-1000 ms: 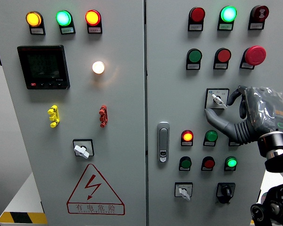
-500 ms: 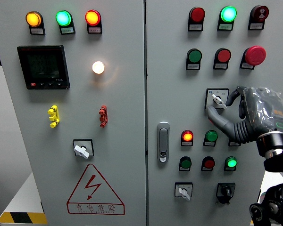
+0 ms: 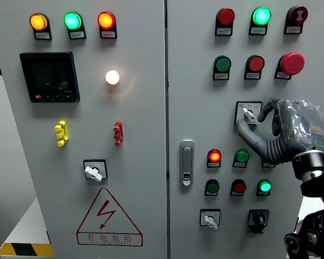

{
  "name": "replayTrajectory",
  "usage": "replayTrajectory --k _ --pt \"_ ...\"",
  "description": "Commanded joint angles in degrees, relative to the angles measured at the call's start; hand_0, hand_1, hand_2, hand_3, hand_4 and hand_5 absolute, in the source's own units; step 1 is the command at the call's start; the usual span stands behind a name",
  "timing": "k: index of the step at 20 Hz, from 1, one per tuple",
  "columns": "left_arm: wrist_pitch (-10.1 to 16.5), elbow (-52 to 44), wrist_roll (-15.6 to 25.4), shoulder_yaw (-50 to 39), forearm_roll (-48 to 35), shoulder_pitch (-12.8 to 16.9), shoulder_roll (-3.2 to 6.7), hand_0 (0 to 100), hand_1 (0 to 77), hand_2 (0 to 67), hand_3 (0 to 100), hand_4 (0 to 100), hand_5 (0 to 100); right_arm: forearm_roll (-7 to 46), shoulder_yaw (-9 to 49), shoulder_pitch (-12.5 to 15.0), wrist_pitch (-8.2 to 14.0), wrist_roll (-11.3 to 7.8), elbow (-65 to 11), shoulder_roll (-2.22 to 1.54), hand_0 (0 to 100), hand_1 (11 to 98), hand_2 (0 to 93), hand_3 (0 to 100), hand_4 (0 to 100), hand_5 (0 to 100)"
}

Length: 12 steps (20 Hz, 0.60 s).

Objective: Rotate and turn off gray switch
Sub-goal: 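Rotate the white switch knob with the right hand to the off position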

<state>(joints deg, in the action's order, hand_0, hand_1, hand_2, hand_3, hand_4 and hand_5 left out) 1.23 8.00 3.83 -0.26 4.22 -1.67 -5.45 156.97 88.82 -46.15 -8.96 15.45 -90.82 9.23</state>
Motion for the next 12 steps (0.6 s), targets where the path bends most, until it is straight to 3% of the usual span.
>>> replayTrajectory --k 1,12 --pt "0.0 0.0 -0.05 0.0 0.0 0.0 0.0 0 0.0 13.1 18 10 12 0.0 -0.14 -0.08 -0.09 0.01 0.03 -0.01 25 32.4 64.7 100 100 100" --pt "0.0 0.0 -0.05 0.0 0.0 0.0 0.0 0 0.0 13.1 18 10 12 0.09 -1.01 -0.7 -0.27 1.24 0.2 -0.01 28 31.9 65.5 100 100 100"
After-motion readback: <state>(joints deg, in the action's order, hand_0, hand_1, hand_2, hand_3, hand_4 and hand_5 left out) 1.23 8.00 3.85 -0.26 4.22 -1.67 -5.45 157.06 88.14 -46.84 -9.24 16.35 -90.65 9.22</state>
